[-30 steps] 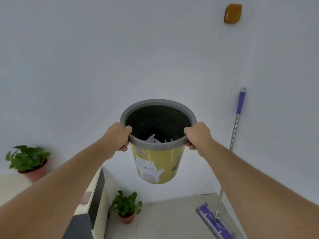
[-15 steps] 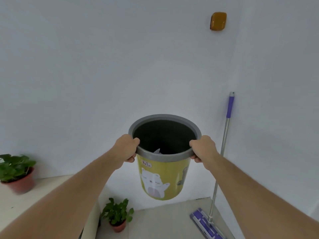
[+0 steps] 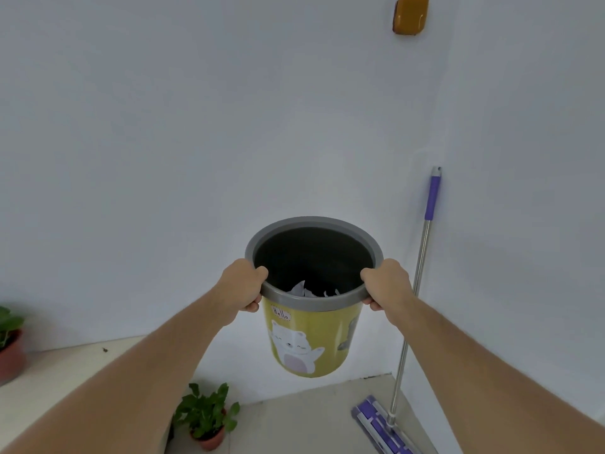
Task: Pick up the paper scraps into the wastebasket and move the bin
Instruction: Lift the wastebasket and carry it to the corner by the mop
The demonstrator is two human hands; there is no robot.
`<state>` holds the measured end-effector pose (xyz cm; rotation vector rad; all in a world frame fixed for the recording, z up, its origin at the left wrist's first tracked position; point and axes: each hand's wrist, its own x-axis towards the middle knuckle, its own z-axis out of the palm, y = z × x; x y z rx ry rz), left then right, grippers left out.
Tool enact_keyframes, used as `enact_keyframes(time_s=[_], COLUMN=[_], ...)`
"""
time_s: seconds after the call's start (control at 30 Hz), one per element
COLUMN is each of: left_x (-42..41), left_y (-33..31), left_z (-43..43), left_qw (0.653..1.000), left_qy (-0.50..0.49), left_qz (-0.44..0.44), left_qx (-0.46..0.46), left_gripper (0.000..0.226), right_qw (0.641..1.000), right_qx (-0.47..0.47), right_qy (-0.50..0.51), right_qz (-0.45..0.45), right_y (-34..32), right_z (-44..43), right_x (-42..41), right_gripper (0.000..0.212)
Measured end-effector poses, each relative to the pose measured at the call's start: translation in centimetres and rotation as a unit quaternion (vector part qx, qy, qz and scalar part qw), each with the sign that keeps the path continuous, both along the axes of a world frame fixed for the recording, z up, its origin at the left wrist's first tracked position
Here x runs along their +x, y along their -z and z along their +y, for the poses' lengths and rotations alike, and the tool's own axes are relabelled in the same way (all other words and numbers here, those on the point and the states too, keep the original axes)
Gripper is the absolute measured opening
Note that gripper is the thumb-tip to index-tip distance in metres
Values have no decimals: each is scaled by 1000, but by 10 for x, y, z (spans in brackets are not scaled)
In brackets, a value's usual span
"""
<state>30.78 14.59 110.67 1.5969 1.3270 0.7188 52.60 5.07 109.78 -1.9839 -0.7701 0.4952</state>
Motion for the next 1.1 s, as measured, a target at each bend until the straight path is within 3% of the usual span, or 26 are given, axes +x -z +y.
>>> enact_keyframes(time_s=[0.4,0.7,0.9,1.1], left_x=[50,121,161,179], left_y=[-11,8,46,135], left_z=[129,177,203,230], left_qw=[998,996,998,999], left_qy=[62,82,66,44], left_qz=[-21,-26,-19,-5], left_qx=[25,14,-8,-31], left_gripper=[12,14,18,19], right_qw=[999,998,999,999], right_qx=[7,9,-4,-42], right_qy=[37,57,42,29], right_qz=[-32,-20,-14,-10], right_y=[-18,2,37,113], right_z=[95,141,172,200], right_x=[33,97,143,164], right_gripper=[29,32,35,38])
